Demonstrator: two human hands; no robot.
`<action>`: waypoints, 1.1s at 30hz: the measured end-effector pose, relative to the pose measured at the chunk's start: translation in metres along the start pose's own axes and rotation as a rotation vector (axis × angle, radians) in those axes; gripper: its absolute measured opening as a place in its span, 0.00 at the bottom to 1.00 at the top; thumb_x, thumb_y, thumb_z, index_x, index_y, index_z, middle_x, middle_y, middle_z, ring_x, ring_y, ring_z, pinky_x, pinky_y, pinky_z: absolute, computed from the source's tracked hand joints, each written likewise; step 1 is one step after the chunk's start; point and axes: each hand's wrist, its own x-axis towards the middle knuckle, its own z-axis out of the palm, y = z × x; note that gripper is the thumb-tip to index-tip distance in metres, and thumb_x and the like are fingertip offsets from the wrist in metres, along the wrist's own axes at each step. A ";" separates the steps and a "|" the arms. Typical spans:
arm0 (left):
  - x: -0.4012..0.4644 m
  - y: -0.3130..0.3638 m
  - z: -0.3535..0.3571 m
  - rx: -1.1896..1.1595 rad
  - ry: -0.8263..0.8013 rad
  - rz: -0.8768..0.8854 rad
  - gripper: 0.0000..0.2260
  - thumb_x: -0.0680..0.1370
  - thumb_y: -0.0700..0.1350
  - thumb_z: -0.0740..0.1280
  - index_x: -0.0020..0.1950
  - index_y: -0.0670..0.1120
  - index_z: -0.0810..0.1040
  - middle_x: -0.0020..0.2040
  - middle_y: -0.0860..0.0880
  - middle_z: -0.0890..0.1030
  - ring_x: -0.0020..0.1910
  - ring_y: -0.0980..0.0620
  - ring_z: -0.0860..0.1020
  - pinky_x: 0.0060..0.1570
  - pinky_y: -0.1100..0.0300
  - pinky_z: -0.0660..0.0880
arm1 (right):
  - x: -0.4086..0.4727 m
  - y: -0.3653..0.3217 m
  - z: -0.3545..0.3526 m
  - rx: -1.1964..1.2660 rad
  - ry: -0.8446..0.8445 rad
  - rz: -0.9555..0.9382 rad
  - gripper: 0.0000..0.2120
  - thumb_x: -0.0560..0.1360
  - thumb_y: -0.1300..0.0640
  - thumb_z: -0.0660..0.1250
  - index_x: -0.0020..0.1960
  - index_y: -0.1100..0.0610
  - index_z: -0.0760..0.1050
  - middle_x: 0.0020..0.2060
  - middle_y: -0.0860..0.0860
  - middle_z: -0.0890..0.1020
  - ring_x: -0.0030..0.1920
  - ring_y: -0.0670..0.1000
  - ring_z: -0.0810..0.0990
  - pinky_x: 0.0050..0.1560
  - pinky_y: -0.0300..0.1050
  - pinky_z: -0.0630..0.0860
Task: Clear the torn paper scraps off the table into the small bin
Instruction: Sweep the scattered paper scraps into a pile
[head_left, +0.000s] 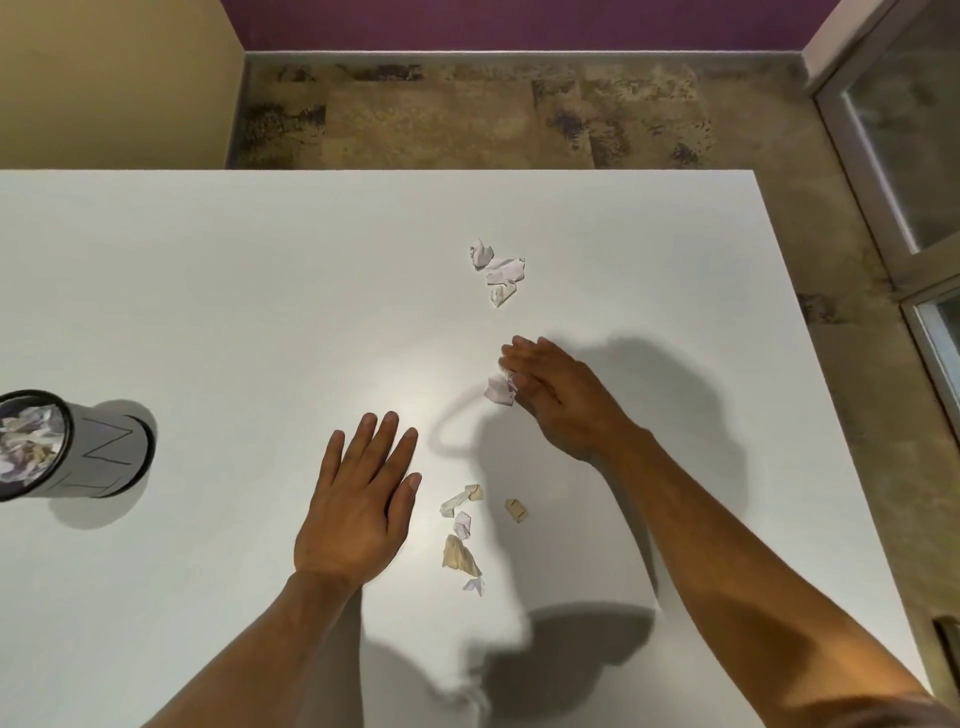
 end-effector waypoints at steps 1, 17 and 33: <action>0.000 0.000 0.000 0.002 0.000 0.000 0.23 0.83 0.53 0.50 0.77 0.50 0.64 0.79 0.50 0.59 0.79 0.50 0.52 0.77 0.46 0.48 | 0.005 -0.003 0.001 0.113 0.055 0.042 0.13 0.81 0.51 0.59 0.62 0.51 0.77 0.67 0.42 0.74 0.70 0.40 0.67 0.72 0.49 0.65; 0.000 -0.002 0.002 -0.028 0.043 0.017 0.22 0.83 0.53 0.53 0.76 0.50 0.66 0.78 0.50 0.62 0.79 0.49 0.54 0.76 0.44 0.53 | 0.093 -0.019 0.020 -0.333 -0.068 -0.055 0.25 0.83 0.48 0.46 0.77 0.54 0.59 0.77 0.49 0.59 0.77 0.46 0.53 0.77 0.49 0.46; -0.001 -0.001 -0.002 -0.011 0.010 0.007 0.22 0.83 0.54 0.51 0.76 0.49 0.66 0.78 0.49 0.61 0.79 0.49 0.54 0.77 0.45 0.50 | -0.057 -0.062 0.034 -0.135 0.026 -0.069 0.20 0.83 0.50 0.51 0.71 0.54 0.69 0.72 0.48 0.69 0.76 0.42 0.58 0.76 0.47 0.54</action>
